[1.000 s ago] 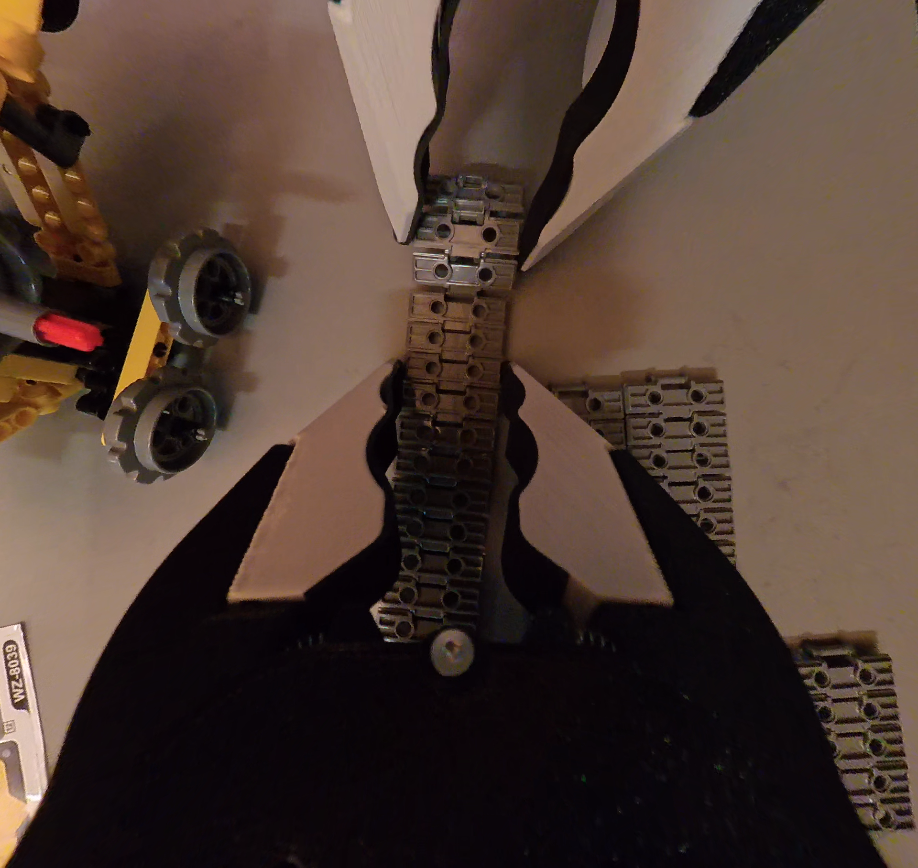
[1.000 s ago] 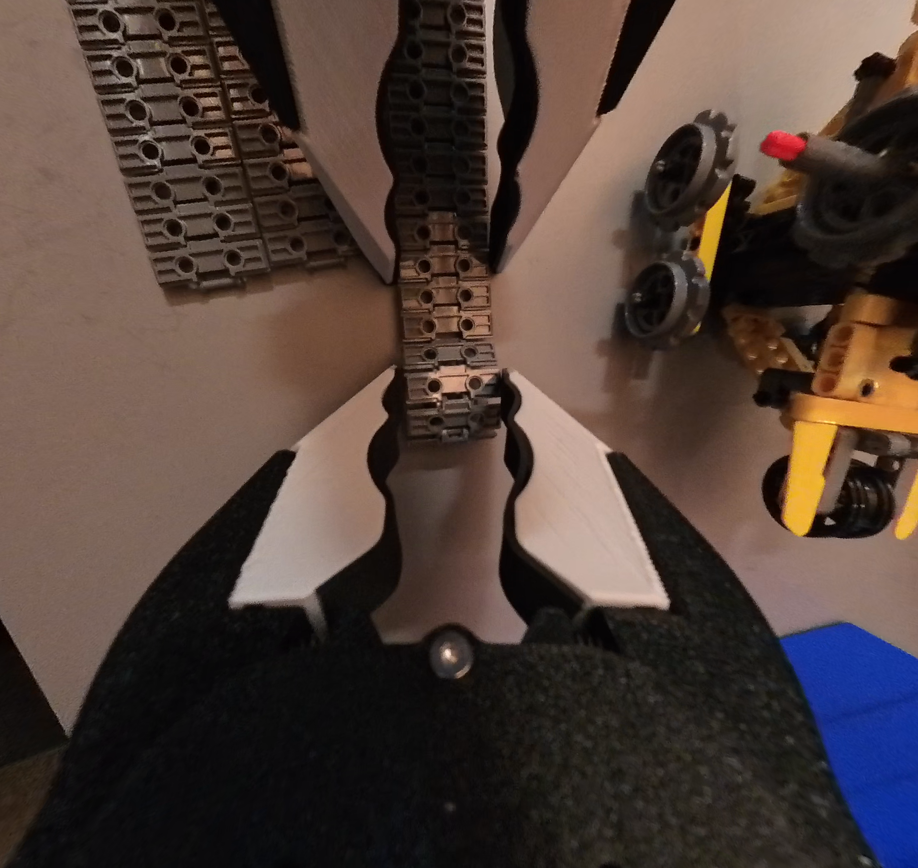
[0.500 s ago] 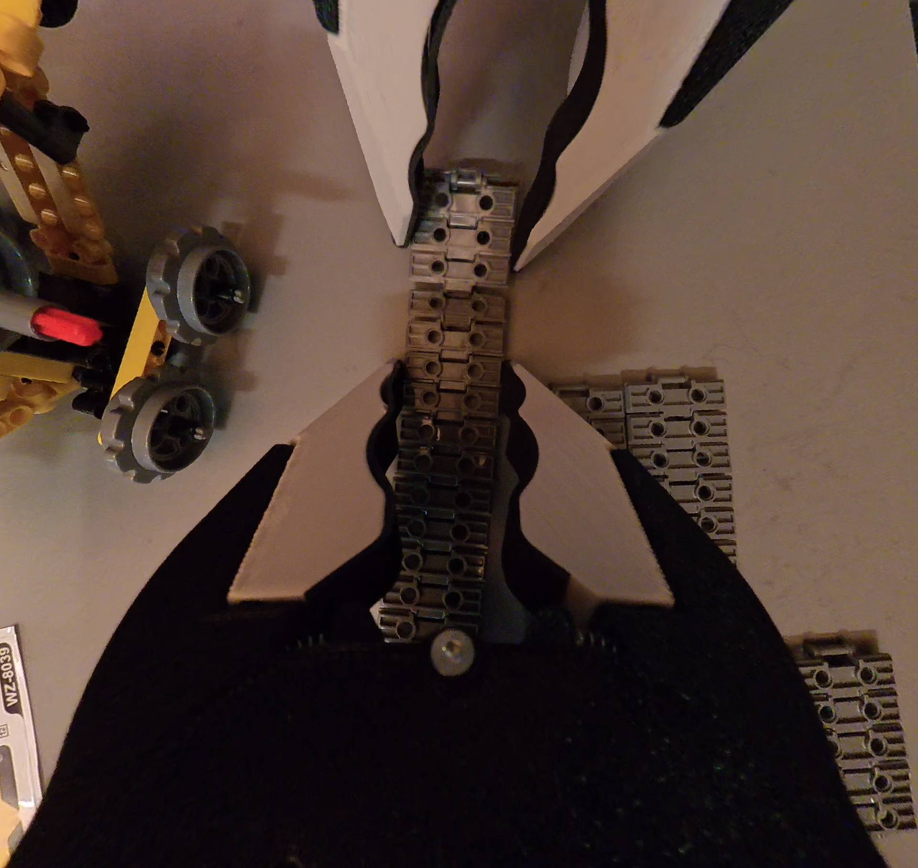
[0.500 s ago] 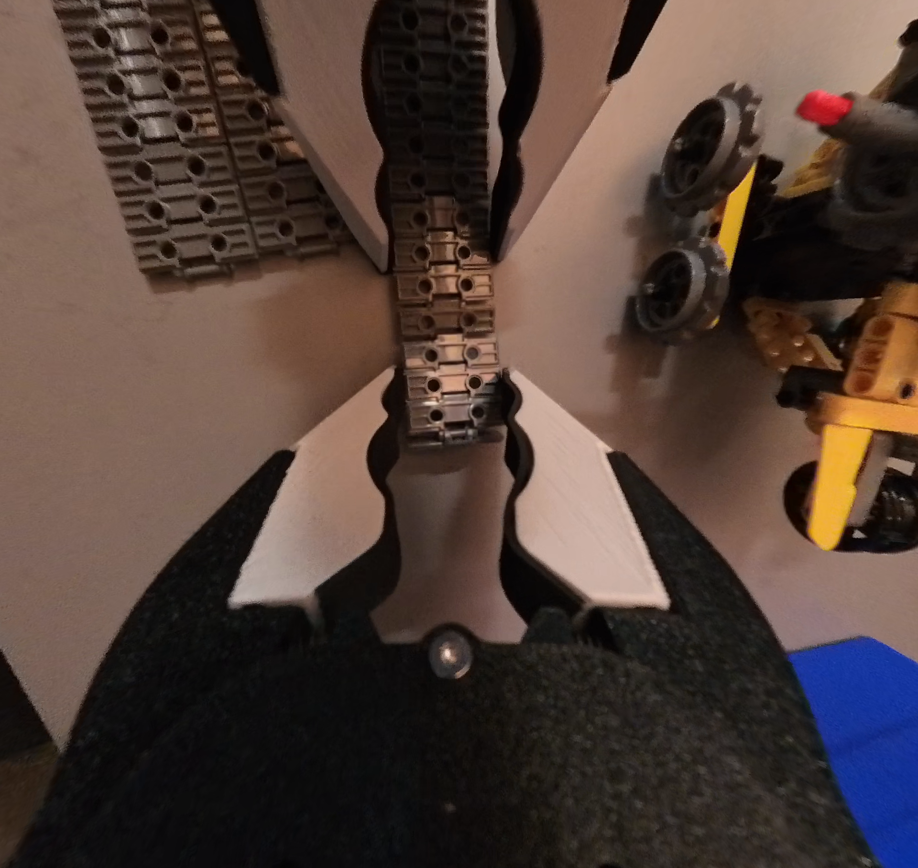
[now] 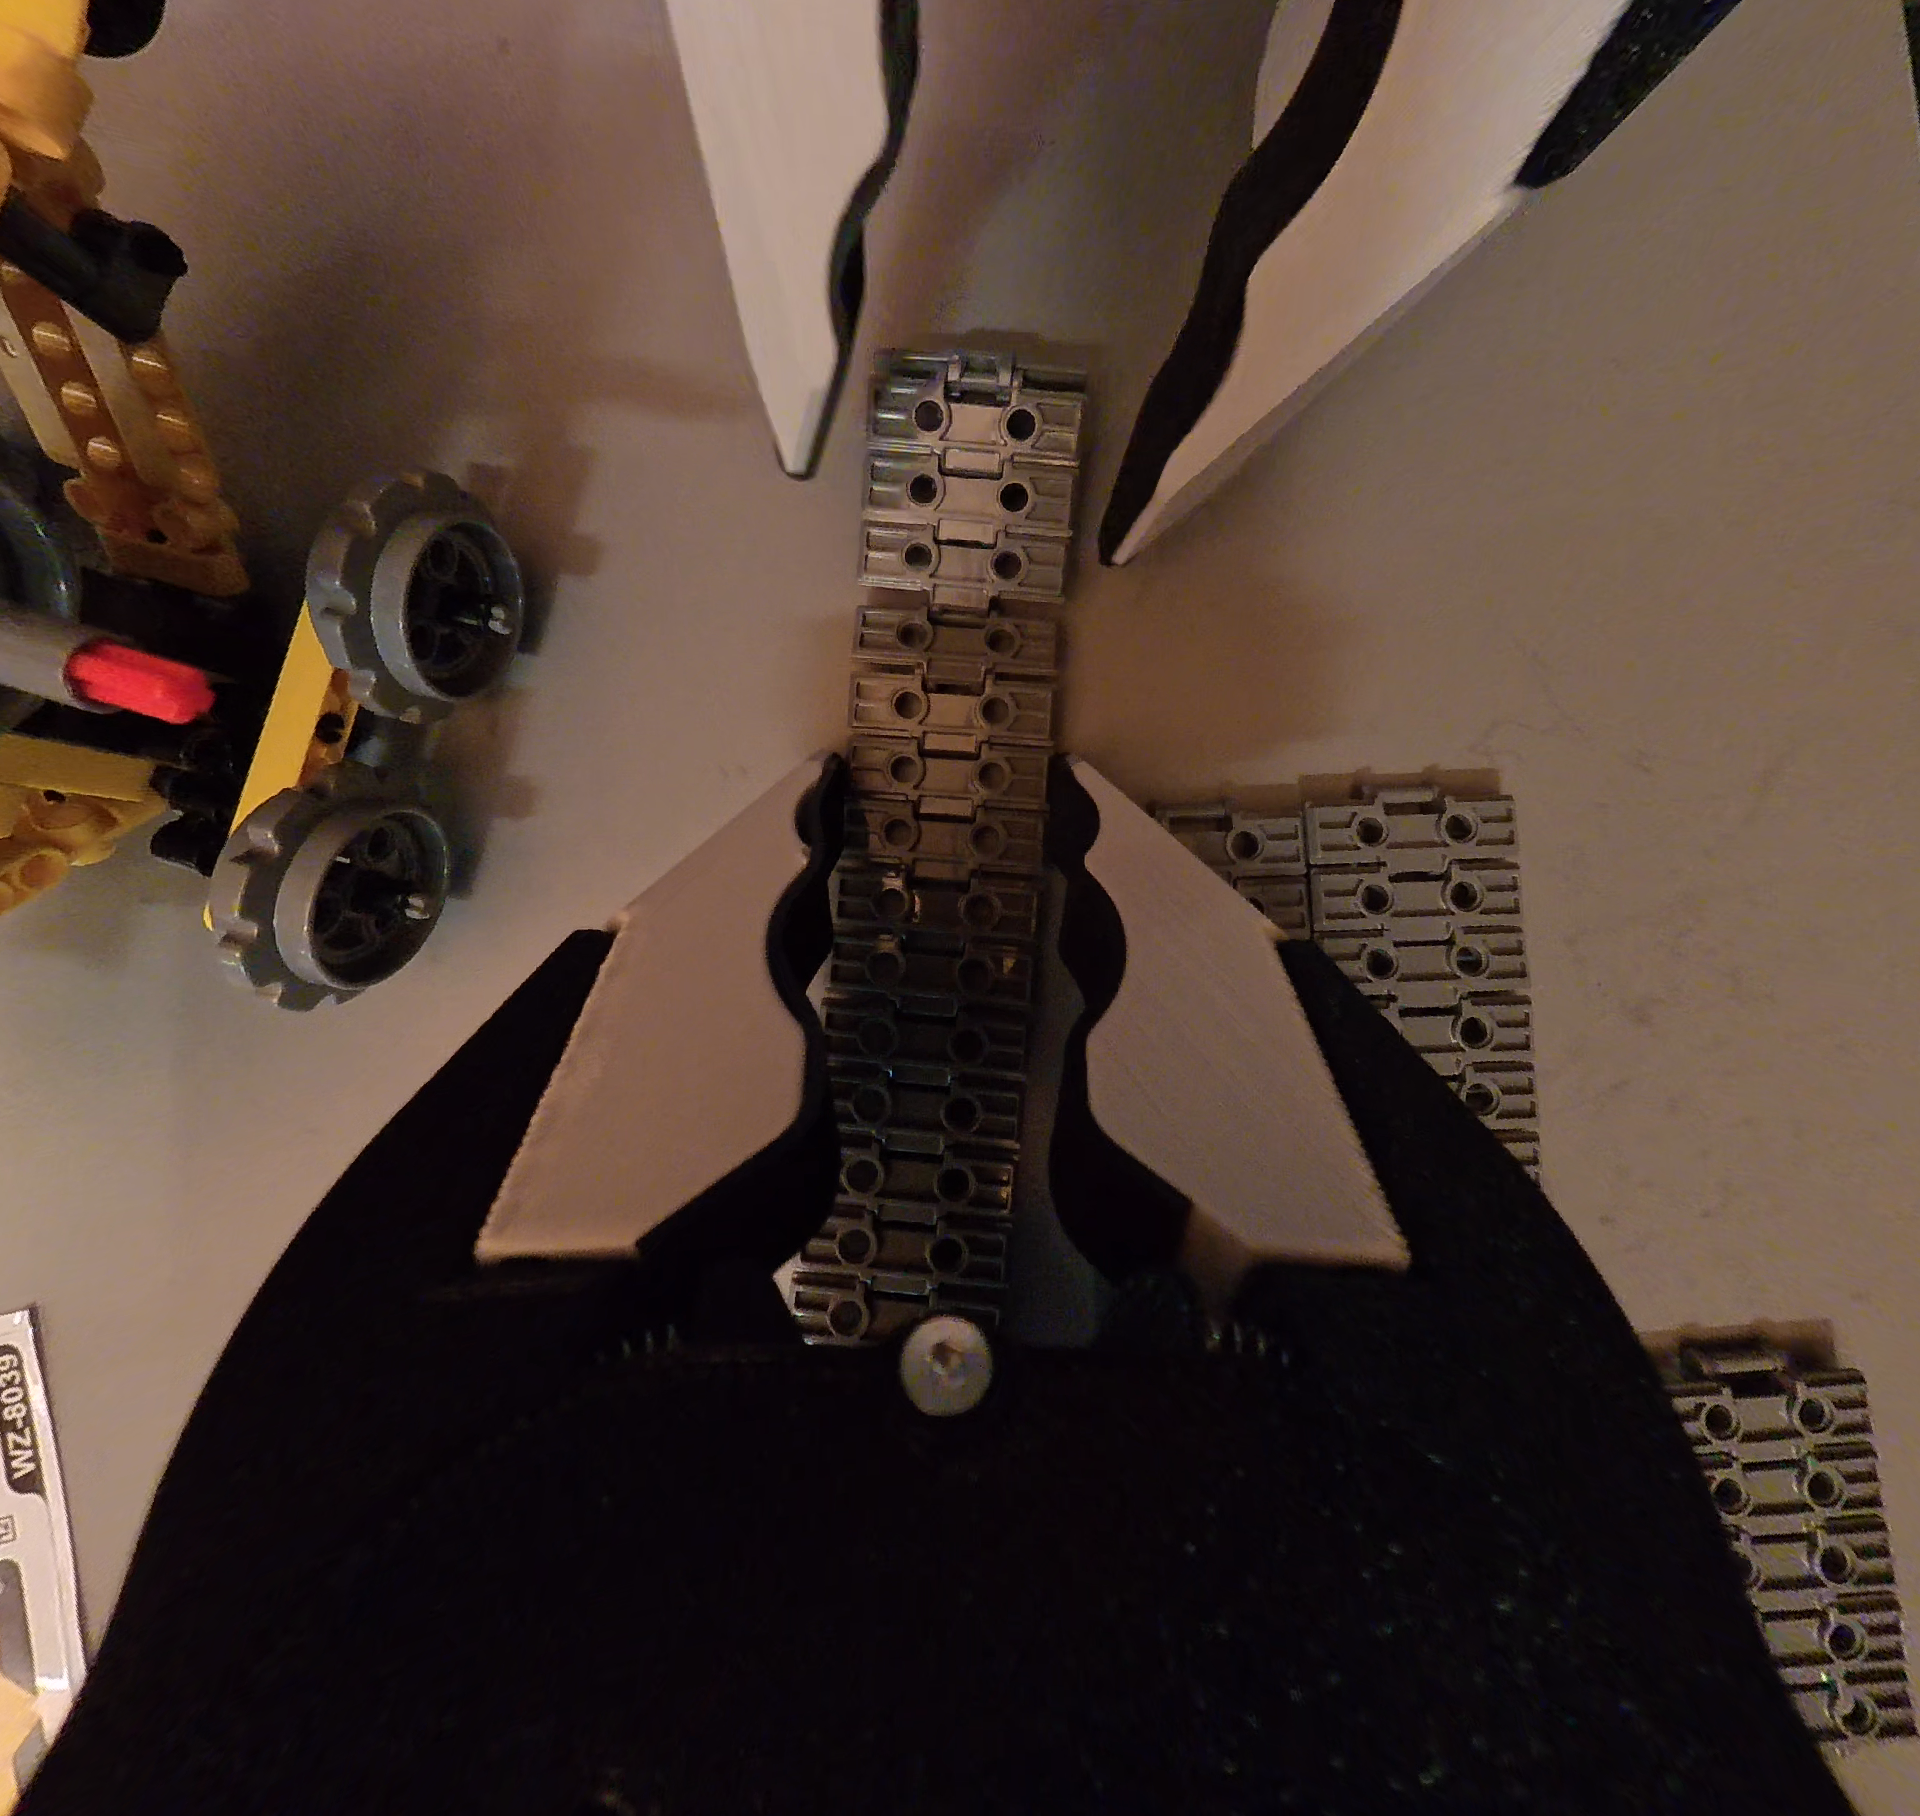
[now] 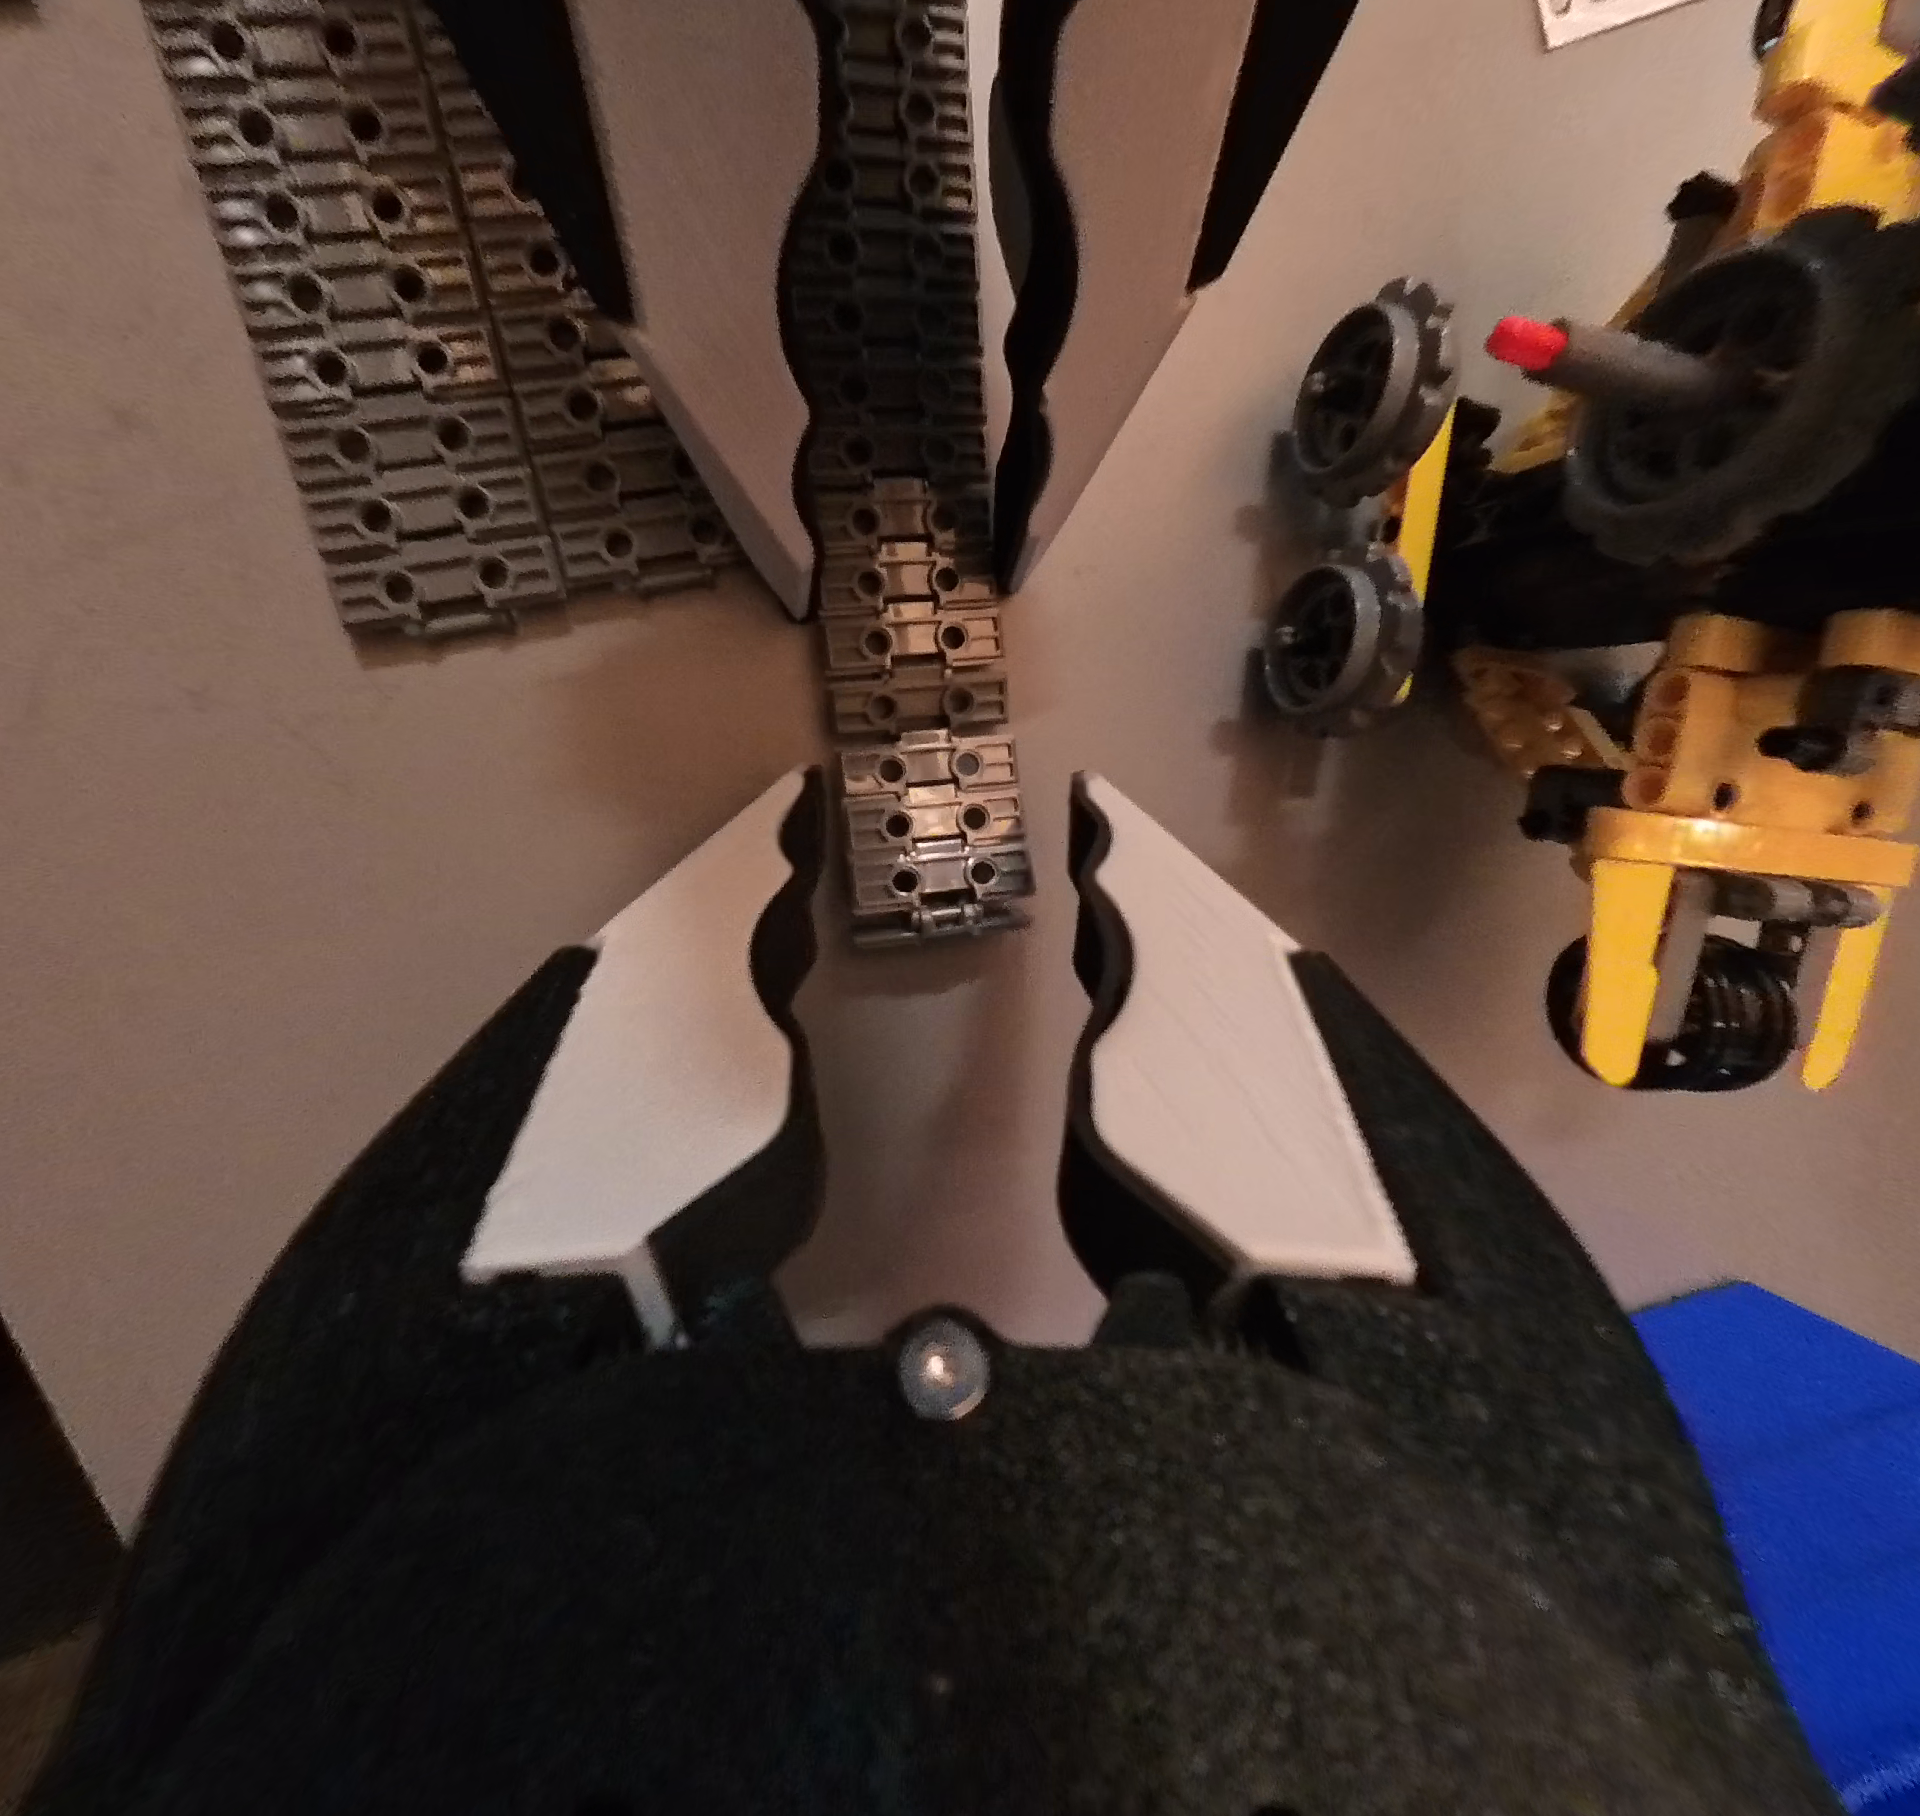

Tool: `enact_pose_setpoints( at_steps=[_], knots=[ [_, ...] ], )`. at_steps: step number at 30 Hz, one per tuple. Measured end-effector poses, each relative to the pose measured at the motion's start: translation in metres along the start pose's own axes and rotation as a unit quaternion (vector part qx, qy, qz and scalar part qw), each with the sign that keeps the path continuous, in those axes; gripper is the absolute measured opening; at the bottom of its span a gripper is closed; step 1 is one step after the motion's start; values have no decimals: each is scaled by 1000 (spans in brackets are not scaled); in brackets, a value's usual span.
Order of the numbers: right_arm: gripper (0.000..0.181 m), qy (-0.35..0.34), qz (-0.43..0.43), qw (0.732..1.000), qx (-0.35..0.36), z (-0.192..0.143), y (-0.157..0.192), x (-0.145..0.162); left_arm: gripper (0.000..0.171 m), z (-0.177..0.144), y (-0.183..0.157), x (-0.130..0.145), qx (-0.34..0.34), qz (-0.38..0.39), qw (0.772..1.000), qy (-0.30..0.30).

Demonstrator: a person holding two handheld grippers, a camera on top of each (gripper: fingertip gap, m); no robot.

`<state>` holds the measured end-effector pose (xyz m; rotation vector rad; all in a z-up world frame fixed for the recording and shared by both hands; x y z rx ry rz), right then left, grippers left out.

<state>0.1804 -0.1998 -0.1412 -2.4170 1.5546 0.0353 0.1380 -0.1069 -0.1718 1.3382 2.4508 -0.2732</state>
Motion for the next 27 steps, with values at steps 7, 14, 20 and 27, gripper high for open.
enact_pose_setpoints(
  at_steps=[7, 14, 20, 27],
  knots=[
    [36, 24, -24, 999, 2, 7, 6, -4, 38, 0, 0, 0, -2, 0, 1000, 1],
    [8, 33, -16, 999, -15, 9, 6, -2, 38, 0, 0, 0, -2, 1, 1000, -1],
    [3, 35, -12, 999, -21, 13, 6, -2, 38, 0, 0, 0, -3, 1, 1000, 0],
    [19, 28, -9, 1000, -11, 7, 3, -1, 38, 0, 0, 0, -2, 1, 1000, -1]
  ],
)
Point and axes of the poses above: each gripper's, where its closed fingertips meet, z out along the fingers, x out of its underside, y = z × x across the jaws, the point moved 7 cm from there along -z, back along the fingers, and after that the axes turned 15 degrees about y, right-handed, at the moved point
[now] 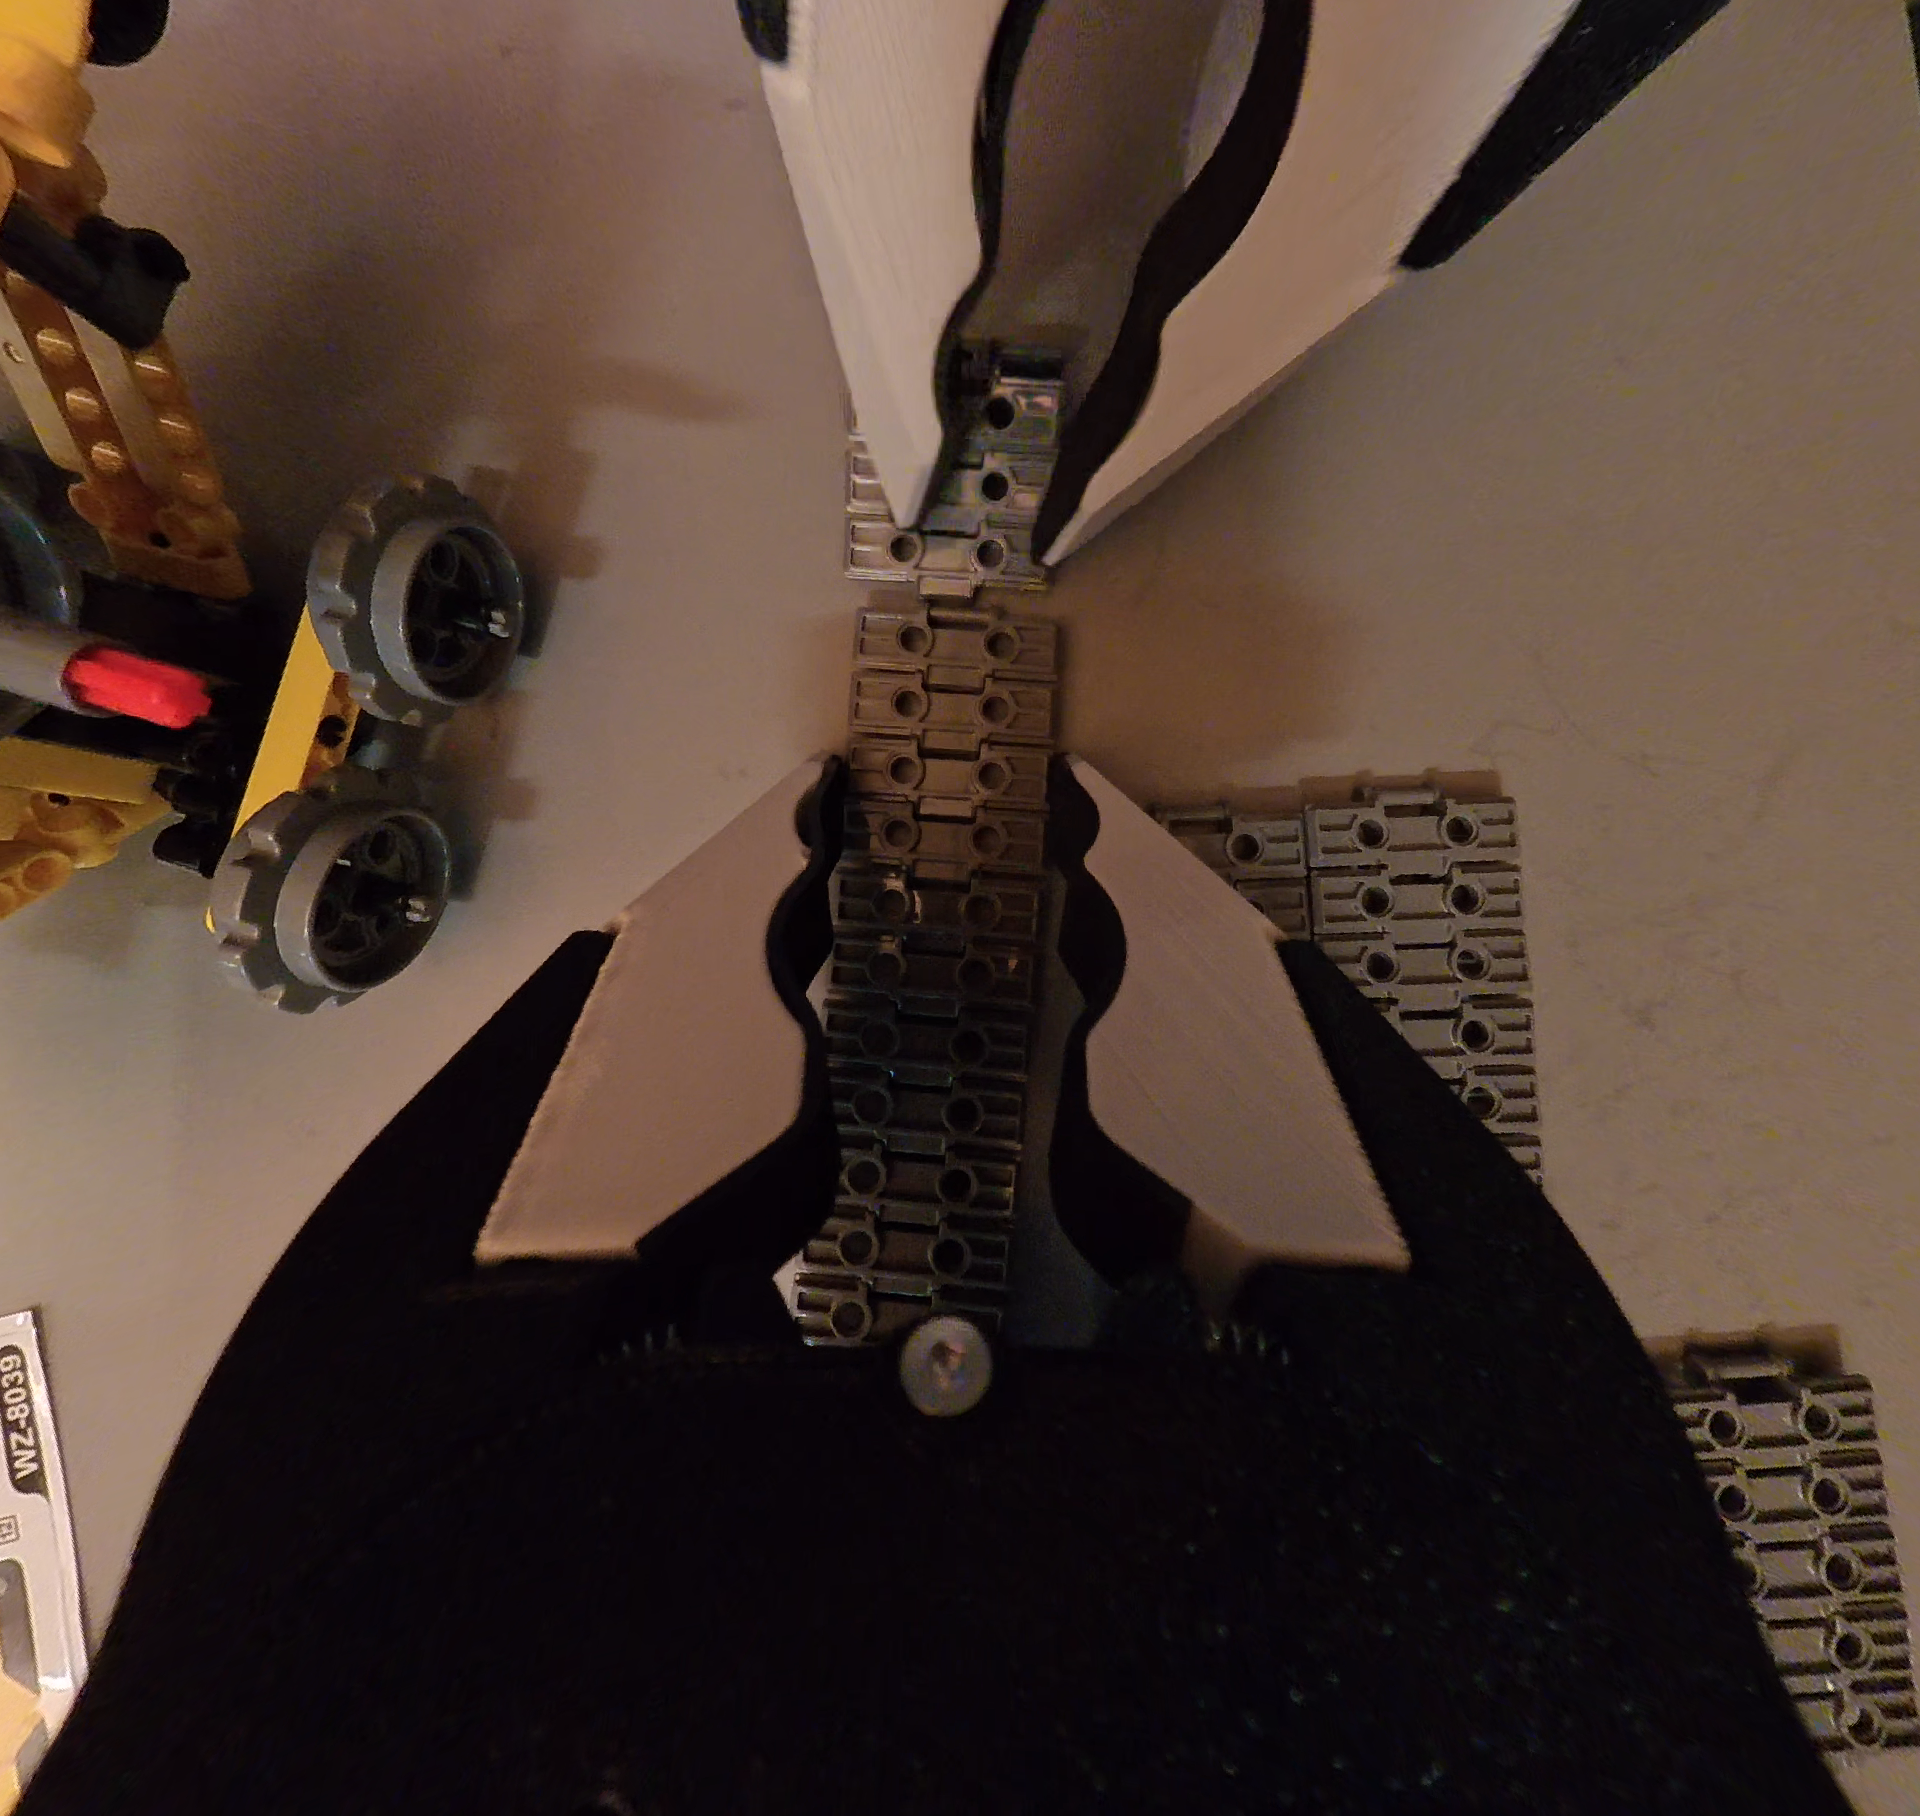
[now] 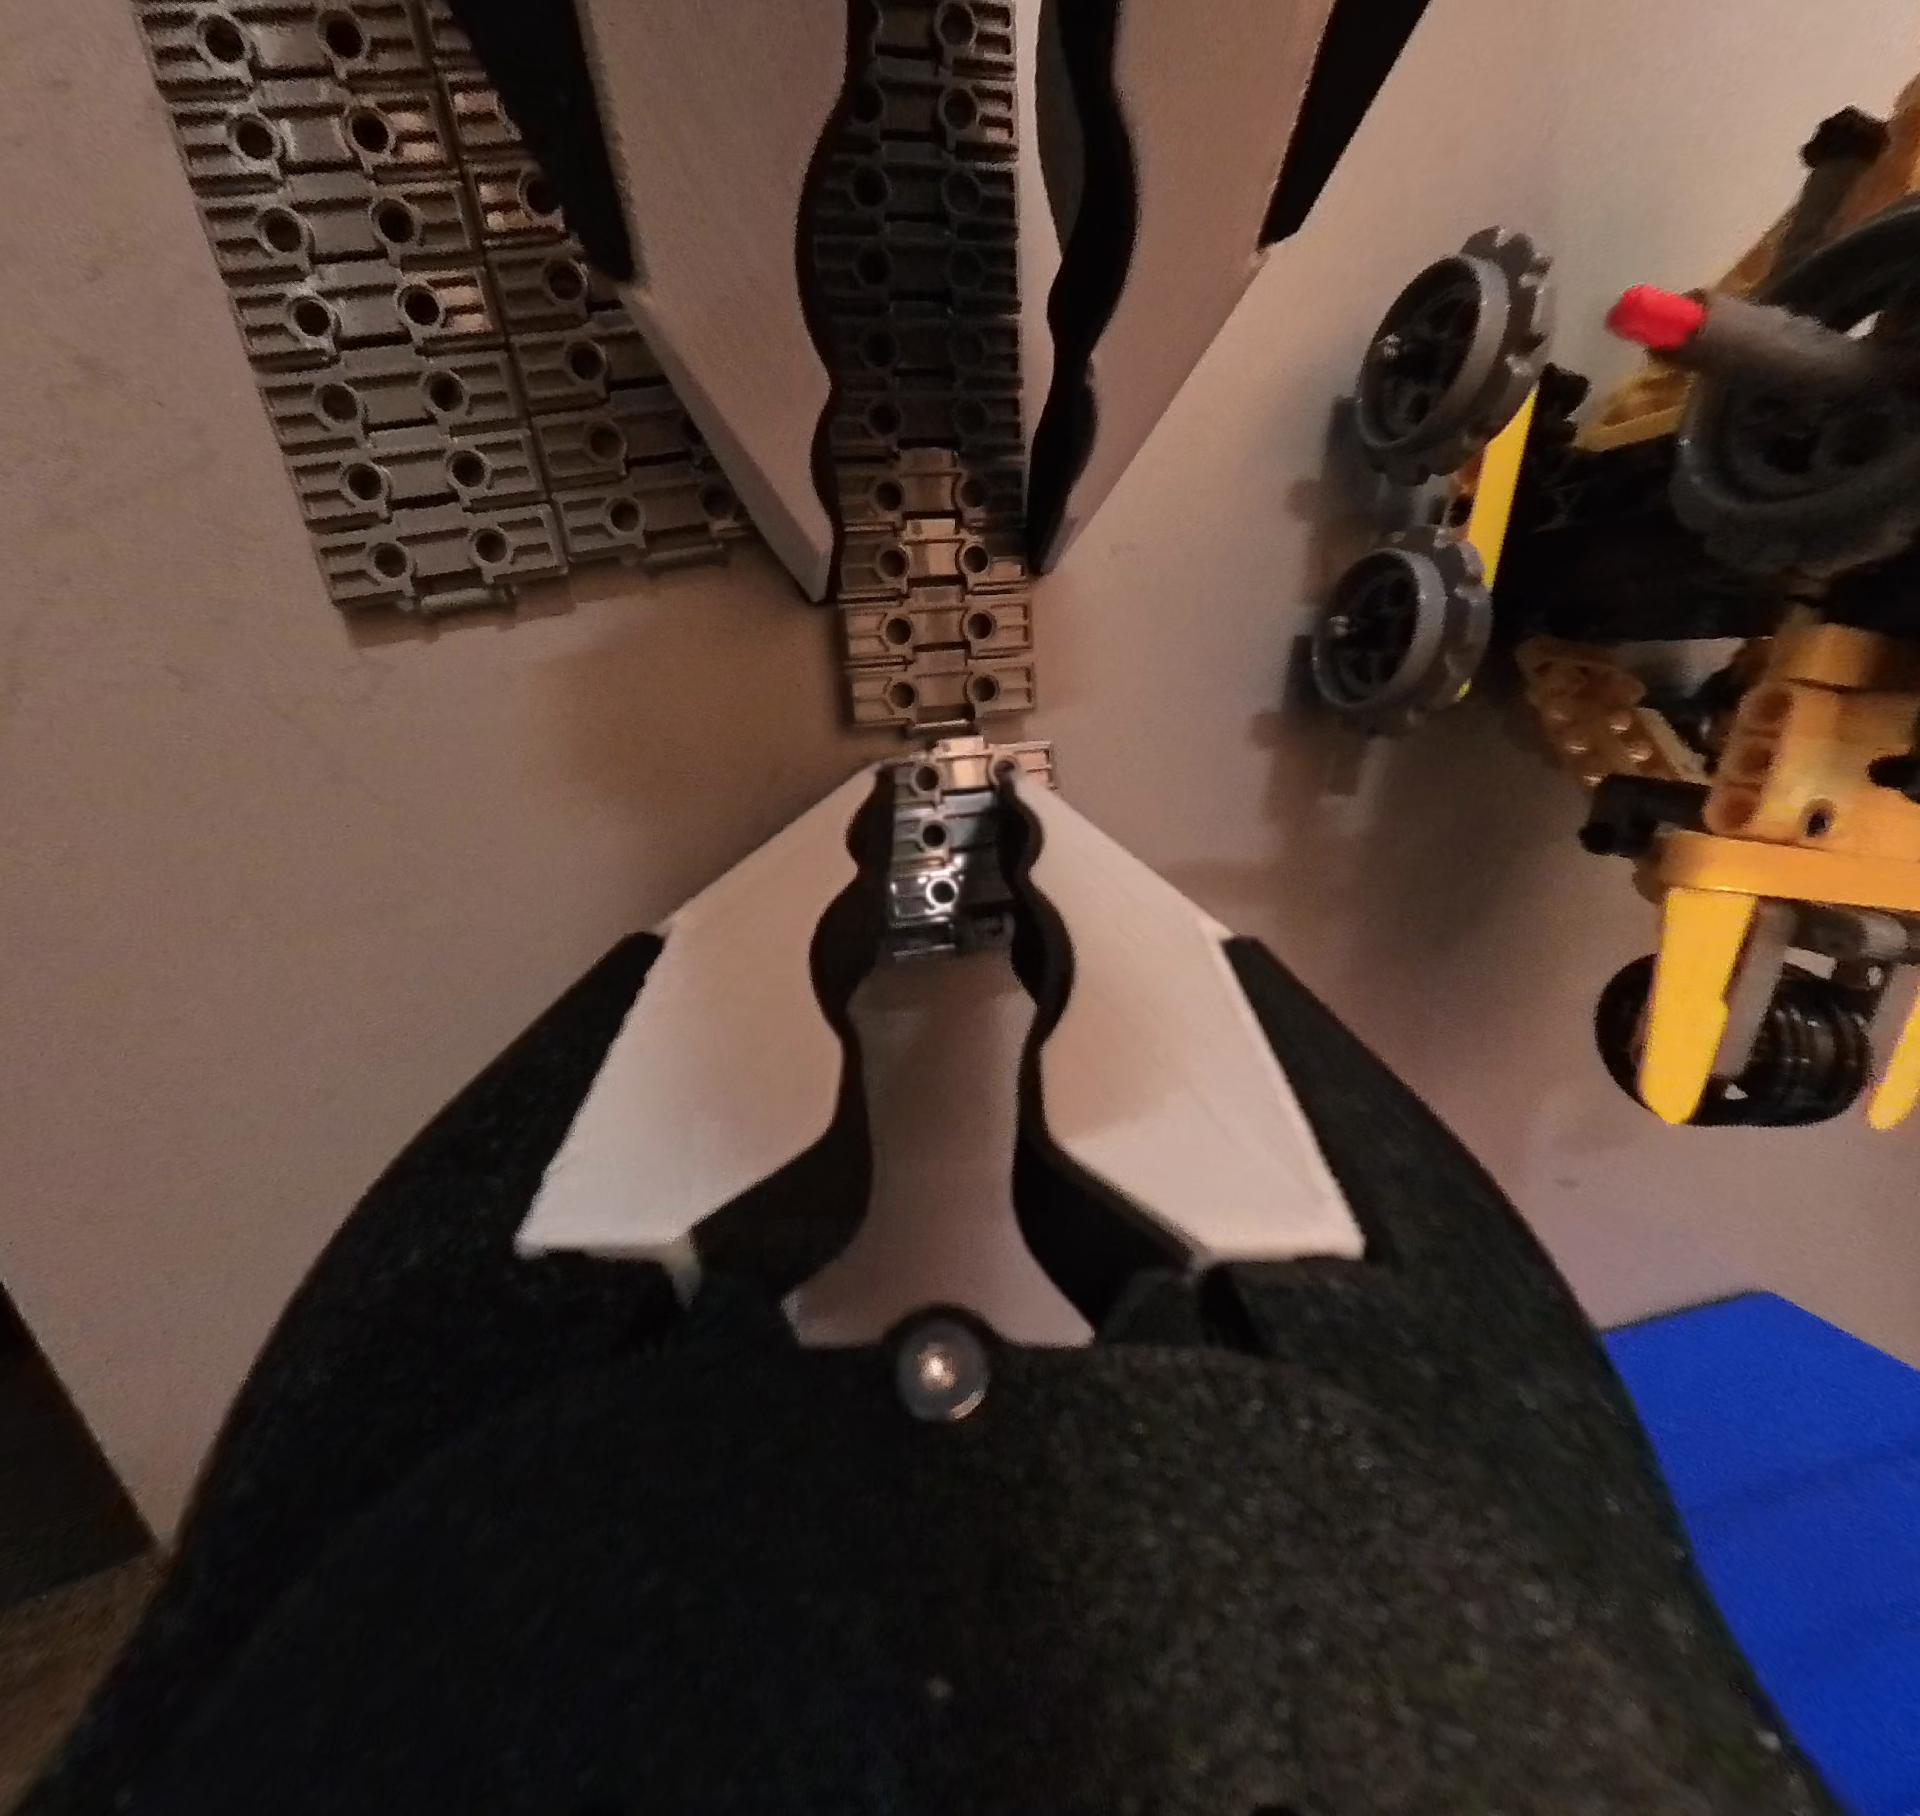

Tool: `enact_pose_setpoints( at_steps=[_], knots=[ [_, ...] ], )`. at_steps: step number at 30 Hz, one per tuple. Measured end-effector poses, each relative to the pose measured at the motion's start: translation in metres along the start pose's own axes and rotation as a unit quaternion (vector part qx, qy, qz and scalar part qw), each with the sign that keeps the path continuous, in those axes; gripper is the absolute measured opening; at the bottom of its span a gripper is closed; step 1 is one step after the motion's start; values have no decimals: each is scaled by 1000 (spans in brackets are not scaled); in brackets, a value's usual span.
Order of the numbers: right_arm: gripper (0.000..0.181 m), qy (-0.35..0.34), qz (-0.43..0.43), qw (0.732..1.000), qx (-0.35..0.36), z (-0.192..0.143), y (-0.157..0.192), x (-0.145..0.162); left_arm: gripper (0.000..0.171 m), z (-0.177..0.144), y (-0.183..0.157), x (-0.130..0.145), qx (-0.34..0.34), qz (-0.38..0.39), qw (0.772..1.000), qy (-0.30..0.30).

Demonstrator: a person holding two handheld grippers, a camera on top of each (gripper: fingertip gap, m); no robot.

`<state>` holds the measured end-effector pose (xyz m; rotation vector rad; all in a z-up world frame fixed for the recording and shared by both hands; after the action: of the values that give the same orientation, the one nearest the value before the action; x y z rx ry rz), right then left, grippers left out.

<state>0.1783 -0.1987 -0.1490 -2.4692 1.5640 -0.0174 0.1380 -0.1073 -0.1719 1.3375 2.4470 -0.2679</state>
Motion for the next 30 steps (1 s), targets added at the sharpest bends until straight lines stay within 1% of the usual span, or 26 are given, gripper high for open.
enact_pose_setpoints(
  at_steps=[2, 5, 7, 9, 12, 14, 16, 17, 21, 26, 30],
  knots=[
    [33, -7, 5, 1000, 1, -2, -1, -1, 38, 0, 0, 0, 0, 0, 1000, 0],
    [50, 7, -2, 1000, -1, 1, -1, -1, 38, 0, 0, 0, -1, 0, 1000, 1],
    [54, 17, -10, 1000, -2, 4, -1, -1, 39, 0, 0, 0, -1, 0, 1000, 1],
    [54, 19, -12, 1000, -8, 7, -1, -2, 38, 0, 0, 0, 0, 0, 1000, 0],
    [38, 22, -5, 1000, -16, 9, -4, -1, 38, 0, 0, 0, 0, 0, 1000, -1],
    [36, 18, -1, 1000, -17, 9, -5, 0, 38, 0, 0, 0, -1, 1, 1000, 0],
    [21, 5, 3, 1000, -12, 5, -5, 1, 38, 0, 0, 0, 0, 1, 1000, -2],
    [18, -7, 5, 1000, -8, 3, -6, 0, 38, 0, 0, 0, 0, 1, 1000, -3],
    [20, -31, 14, 999, -19, -3, -4, -1, 38, 0, 0, 0, 1, 1, 1000, -3],
    [46, -11, 23, 1000, -5, 3, -8, 3, 38, 0, 0, 0, 0, 1, 1000, -2],
    [51, 3, 40, 999, -8, 7, -12, 5, 38, 0, 0, 0, 0, 1, 1000, -3]
  ],
)
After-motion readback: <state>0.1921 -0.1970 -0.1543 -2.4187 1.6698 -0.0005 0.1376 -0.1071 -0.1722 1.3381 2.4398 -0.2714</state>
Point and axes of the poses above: each gripper's, where its closed fingertips meet, z out along the fingers, x out of its underside, y = z × x across the jaws, the point moved 7 cm from there along -z, back along the fingers, and after that the axes turned 15 degrees about y, right-handed, at the moved point
